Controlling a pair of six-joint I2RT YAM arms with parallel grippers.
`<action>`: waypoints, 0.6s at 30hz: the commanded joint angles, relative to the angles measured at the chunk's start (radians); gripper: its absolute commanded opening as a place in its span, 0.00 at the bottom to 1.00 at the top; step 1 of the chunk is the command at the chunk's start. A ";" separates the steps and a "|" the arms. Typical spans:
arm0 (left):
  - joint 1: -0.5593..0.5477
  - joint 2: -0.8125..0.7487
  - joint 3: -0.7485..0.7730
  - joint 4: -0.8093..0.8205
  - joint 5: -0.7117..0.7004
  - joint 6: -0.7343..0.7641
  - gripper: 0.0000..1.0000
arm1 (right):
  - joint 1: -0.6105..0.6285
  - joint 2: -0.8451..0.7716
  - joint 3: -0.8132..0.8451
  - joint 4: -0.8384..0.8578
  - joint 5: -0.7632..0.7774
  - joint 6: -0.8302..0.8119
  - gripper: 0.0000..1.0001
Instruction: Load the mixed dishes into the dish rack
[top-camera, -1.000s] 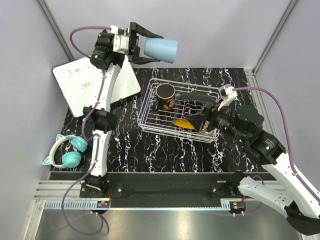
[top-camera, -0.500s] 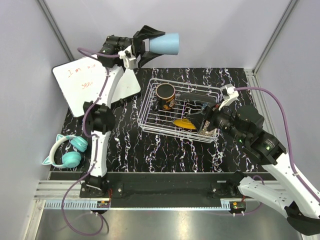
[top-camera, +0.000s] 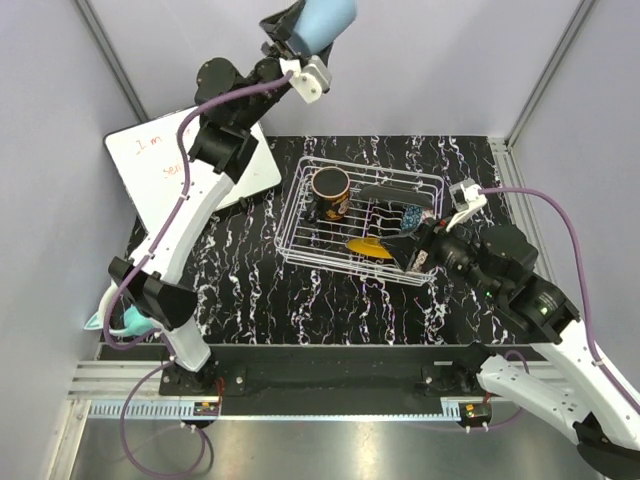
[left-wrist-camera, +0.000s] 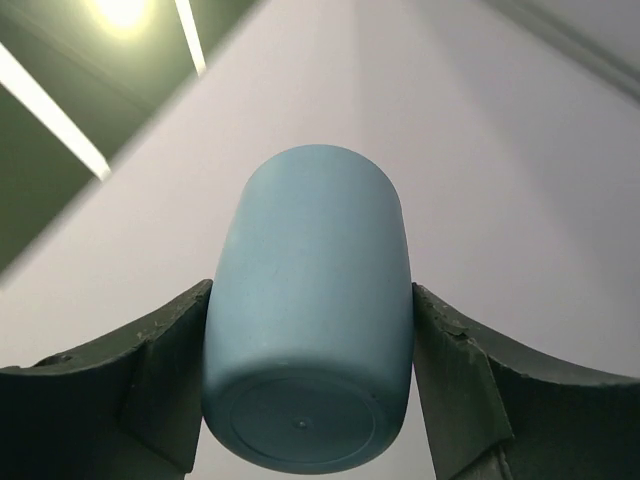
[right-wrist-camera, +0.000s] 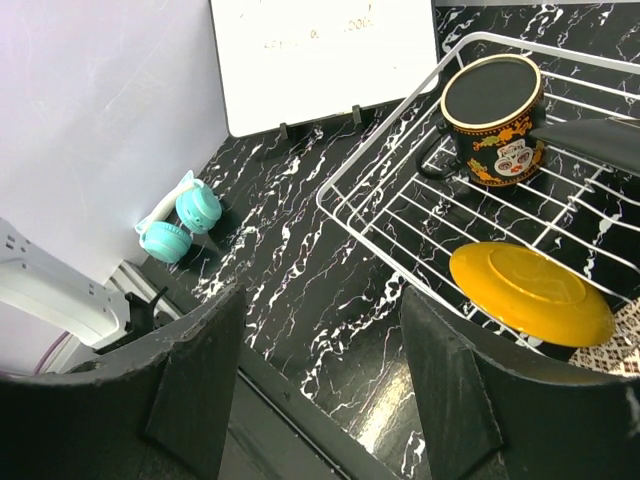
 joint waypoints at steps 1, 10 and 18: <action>0.036 -0.035 -0.182 -0.206 -0.372 -0.196 0.00 | -0.004 -0.064 -0.033 0.036 0.054 -0.013 0.72; 0.013 -0.066 -0.201 -0.729 -0.423 -0.509 0.00 | -0.004 -0.141 -0.111 0.027 0.091 -0.006 0.72; 0.011 -0.086 -0.173 -1.076 -0.238 -0.539 0.00 | -0.006 -0.221 -0.210 0.018 0.123 0.005 0.72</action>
